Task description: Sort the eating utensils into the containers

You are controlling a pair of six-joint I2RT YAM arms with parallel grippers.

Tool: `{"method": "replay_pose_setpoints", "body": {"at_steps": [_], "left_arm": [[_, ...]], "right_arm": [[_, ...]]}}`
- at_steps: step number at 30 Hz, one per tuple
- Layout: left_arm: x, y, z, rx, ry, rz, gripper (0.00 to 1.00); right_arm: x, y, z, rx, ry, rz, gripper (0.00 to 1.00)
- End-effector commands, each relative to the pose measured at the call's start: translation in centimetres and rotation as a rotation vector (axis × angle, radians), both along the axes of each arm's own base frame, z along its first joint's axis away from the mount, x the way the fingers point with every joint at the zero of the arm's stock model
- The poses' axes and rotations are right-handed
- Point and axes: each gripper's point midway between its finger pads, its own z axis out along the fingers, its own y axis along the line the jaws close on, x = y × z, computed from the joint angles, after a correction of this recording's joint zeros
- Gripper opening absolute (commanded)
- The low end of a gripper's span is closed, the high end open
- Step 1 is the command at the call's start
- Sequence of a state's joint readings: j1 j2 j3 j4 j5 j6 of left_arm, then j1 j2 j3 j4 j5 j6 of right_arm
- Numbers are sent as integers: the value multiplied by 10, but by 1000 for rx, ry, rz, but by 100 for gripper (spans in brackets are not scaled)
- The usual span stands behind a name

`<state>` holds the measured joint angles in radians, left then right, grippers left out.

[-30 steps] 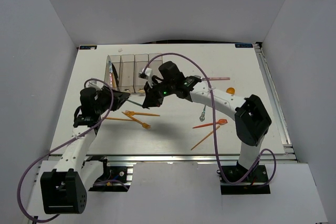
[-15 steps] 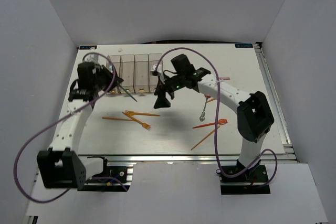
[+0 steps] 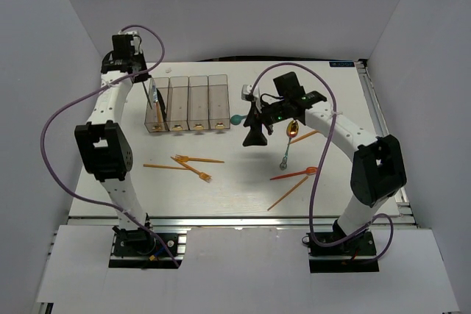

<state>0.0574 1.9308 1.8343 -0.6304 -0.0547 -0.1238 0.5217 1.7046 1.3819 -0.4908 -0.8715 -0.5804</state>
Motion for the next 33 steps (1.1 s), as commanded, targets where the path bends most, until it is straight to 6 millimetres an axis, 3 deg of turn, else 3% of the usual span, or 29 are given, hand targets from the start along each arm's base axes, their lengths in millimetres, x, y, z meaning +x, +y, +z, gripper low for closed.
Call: {"method": "replay_pose_setpoints", "body": {"at_steps": [1, 10, 11, 12, 17, 21, 26, 29, 30, 31, 33], "left_arm": [[12, 12, 6, 85, 6, -8, 0], [25, -15, -38, -2, 69, -78, 1], [24, -16, -43, -4, 81, -79, 4], [23, -17, -47, -11, 88, -73, 16], [17, -16, -56, -6, 114, -43, 46], [17, -15, -38, -8, 77, -36, 62], [11, -18, -11, -26, 26, -29, 75], [0, -19, 10, -37, -9, -26, 81], [-5, -21, 7, -45, -2, -25, 83], [-12, -21, 20, -47, -25, -23, 83], [-20, -23, 27, -64, -43, -22, 85]], "right_arm": [[-8, -9, 12, 31, -18, 25, 89], [8, -25, 17, 28, -35, -25, 89], [9, -26, 15, 26, -29, -30, 89], [11, -27, 16, 25, -33, -35, 89], [18, -34, 16, 17, -38, -61, 89], [31, -49, 19, -5, -54, -99, 89], [57, -75, 30, -17, -89, -182, 90], [74, -91, 39, -19, -164, -240, 89], [80, -99, 37, -25, -190, -261, 89], [84, -105, 37, -25, -214, -276, 89], [95, -118, 34, -27, -252, -308, 89]]}}
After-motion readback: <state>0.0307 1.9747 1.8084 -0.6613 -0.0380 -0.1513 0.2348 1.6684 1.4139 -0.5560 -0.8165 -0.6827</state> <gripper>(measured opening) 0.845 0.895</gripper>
